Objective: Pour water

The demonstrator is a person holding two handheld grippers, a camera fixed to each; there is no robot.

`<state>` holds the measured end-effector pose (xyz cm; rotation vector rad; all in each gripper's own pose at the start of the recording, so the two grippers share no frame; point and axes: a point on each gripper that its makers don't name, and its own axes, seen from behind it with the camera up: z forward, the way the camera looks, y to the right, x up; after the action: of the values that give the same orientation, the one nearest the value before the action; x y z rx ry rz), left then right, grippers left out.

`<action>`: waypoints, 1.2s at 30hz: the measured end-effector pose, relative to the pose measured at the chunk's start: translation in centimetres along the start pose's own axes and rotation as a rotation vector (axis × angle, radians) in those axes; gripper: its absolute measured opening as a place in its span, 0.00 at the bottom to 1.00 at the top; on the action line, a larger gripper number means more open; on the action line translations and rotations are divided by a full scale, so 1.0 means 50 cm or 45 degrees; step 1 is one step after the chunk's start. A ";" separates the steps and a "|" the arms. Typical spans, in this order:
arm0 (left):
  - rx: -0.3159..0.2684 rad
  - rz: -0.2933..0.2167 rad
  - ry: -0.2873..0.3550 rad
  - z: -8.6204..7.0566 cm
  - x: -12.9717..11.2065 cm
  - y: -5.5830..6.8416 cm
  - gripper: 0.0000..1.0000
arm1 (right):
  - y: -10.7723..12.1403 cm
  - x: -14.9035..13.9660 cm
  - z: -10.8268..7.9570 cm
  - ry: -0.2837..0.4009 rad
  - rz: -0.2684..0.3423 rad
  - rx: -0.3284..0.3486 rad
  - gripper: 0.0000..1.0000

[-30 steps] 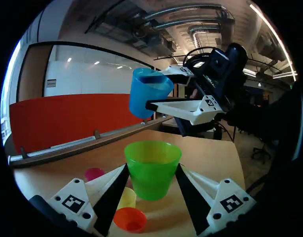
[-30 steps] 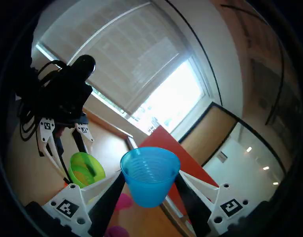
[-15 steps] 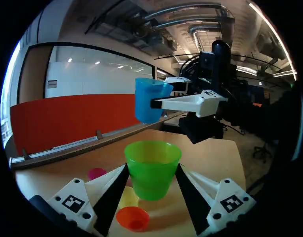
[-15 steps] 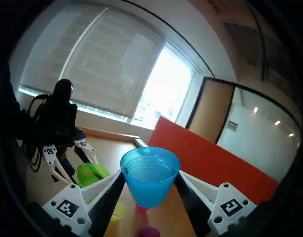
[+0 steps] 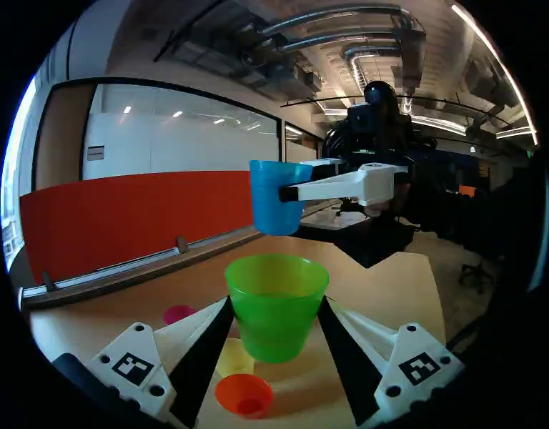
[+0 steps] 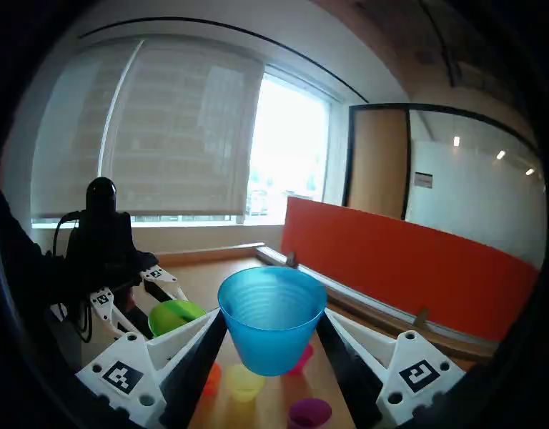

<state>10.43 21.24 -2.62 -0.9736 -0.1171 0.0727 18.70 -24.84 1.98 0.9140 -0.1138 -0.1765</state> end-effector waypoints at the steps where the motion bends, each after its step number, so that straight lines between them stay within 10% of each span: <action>1: 0.001 -0.001 0.000 -0.001 0.001 -0.001 0.81 | 0.001 0.000 -0.001 0.000 0.010 0.001 0.88; 36: -0.011 0.022 -0.196 -0.039 -0.048 -0.013 0.82 | -0.002 -0.071 -0.040 -0.151 -0.022 0.036 0.89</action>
<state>8.31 19.00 -3.32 -0.9773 -0.2508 0.1629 15.55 -22.63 0.59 0.9327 -0.2187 -0.2460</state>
